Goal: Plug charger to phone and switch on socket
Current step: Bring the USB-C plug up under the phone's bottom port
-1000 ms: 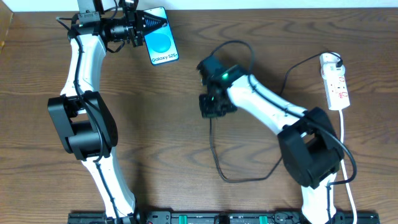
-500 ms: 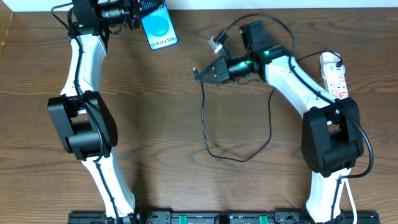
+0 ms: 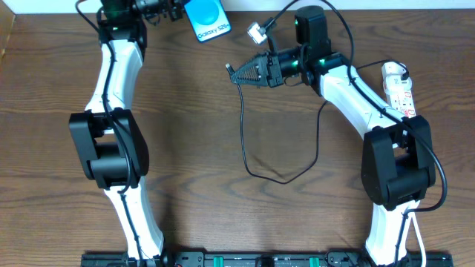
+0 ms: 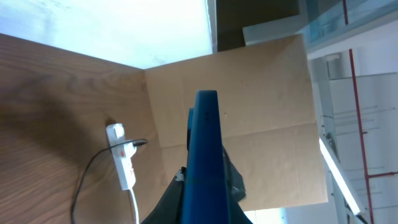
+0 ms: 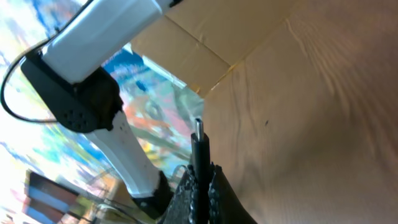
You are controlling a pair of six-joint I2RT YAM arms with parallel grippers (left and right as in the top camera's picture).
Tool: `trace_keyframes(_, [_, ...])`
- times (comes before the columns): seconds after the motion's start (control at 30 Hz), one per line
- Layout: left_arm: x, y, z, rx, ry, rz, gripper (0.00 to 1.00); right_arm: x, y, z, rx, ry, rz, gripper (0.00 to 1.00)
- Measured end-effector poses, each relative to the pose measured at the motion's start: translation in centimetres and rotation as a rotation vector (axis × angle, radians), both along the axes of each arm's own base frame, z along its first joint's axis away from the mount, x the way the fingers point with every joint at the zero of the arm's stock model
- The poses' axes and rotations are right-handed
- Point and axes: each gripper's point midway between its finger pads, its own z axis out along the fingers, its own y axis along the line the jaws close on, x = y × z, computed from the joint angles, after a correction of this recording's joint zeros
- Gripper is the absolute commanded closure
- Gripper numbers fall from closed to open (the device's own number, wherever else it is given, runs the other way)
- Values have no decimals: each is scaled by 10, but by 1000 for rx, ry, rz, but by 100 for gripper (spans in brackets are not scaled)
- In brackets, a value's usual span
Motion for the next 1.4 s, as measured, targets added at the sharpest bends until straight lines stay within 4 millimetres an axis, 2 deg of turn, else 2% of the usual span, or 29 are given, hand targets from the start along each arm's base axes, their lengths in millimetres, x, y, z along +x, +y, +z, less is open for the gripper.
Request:
trace_keyframes(0.23, [-1,-21,1,-9,15,-8,93,10,2,26,46,-89,-18,99])
trace_keyframes(0.43, [-1,-21,1,-6,7,-9,93,14,3,40,58,-79,-43,99])
trace_keyframes(0.67, [1,-16,1,-7,7,-1,93,20,1,41,44,-20,-72,99])
trace_keyframes(1.03, [14,6,2,-27,44,85,93,41,-12,41,28,65,-163,99])
trace_keyframes(1.17, [13,1,2,-27,44,77,93,42,-12,41,26,76,-174,99])
trace_keyframes(1.4, [7,-21,2,-26,44,38,93,43,-12,41,26,80,-179,99])
